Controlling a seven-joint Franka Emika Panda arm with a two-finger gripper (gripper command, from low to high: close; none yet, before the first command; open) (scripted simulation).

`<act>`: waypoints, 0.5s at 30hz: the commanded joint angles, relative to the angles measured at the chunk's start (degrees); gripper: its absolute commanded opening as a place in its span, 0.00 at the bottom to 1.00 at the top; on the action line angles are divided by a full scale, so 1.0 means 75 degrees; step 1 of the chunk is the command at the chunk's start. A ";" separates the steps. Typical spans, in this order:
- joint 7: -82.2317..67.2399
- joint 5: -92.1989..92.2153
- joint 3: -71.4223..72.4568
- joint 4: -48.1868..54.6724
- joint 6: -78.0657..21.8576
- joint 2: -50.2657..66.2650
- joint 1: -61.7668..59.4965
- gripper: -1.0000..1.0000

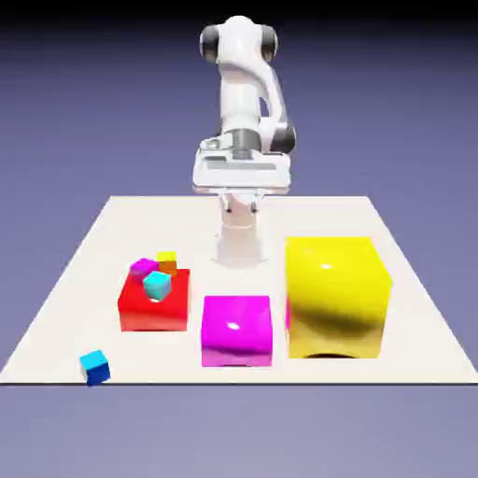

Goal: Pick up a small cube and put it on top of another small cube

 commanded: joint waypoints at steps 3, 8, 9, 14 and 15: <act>0.0997 -0.0081 0.0273 0.0385 -0.0200 0.0580 -0.0571 0.50; 0.2658 -0.0216 0.0727 0.1028 -0.0534 0.1547 -0.1522 0.50; 0.2991 -0.0243 0.0818 0.1156 -0.0601 0.1741 -0.1713 0.50; 0.4652 -0.0378 0.1273 0.1798 -0.0935 0.2707 -0.2664 0.50; 0.4984 -0.0405 0.1364 0.1926 -0.1002 0.2901 -0.2854 0.50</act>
